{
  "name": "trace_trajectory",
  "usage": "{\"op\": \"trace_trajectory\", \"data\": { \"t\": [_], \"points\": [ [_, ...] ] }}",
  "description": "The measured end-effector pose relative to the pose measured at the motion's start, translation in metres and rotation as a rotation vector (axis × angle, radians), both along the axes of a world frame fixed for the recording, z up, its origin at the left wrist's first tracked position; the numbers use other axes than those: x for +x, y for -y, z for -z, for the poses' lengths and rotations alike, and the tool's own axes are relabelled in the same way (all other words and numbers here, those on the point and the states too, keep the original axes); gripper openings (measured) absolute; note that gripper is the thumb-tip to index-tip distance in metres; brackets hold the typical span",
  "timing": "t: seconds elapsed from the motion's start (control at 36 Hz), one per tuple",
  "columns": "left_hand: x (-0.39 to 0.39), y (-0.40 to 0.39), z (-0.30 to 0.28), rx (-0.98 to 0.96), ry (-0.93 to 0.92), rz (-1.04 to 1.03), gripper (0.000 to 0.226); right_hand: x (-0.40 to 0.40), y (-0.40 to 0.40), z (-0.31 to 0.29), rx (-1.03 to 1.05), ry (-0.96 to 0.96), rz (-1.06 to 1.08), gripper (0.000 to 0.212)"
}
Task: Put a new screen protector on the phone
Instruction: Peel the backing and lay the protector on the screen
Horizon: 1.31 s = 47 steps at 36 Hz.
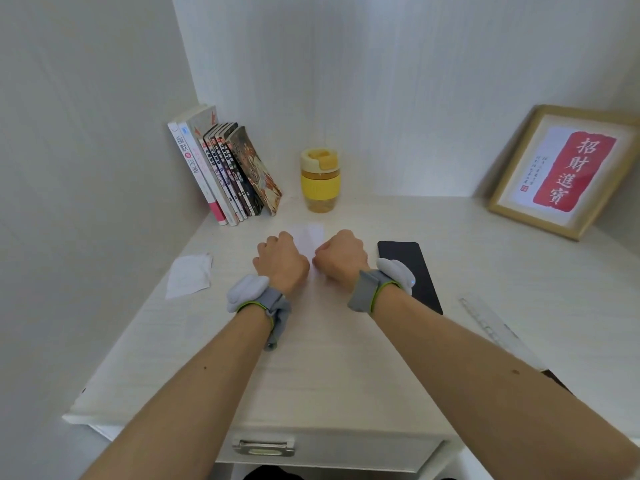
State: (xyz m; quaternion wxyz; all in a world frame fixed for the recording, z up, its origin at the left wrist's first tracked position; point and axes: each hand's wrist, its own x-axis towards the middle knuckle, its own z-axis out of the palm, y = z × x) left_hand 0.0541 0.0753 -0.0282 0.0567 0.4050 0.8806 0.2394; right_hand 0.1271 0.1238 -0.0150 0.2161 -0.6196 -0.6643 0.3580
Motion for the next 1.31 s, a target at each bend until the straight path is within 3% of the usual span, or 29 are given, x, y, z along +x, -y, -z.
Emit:
{"op": "trace_trajectory", "data": {
  "t": [0.17, 0.31, 0.44, 0.58, 0.83, 1.0, 1.31],
  "points": [
    [-0.004, 0.004, -0.008, 0.142, 0.114, -0.052, 0.043, 0.02, -0.001, -0.009, -0.178, -0.243, -0.078, 0.019],
    [-0.006, 0.004, -0.018, 0.299, 0.359, 0.001, 0.052, 0.054, 0.003, -0.035, -0.281, -0.426, -0.151, 0.018],
    [0.019, 0.005, -0.032, 0.498, 0.611, 0.085, 0.026, 0.103, 0.007, -0.052, -0.314, -0.457, -0.182, 0.02],
    [0.055, 0.004, -0.037, 0.517, 0.619, 0.179, 0.015, 0.146, 0.005, -0.053, -0.239, -0.398, -0.178, 0.024],
    [0.101, -0.008, -0.038, 0.434, 0.665, 0.334, 0.018, 0.191, -0.012, -0.043, -0.114, -0.284, -0.127, 0.023],
    [0.104, -0.009, -0.028, 0.318, 0.664, 0.351, 0.024, 0.199, -0.021, -0.03, -0.116, -0.232, -0.123, 0.017],
    [0.099, -0.005, -0.013, 0.272, 0.56, 0.318, 0.014, 0.194, -0.026, -0.015, -0.081, -0.153, -0.14, 0.012]
  ]
}}
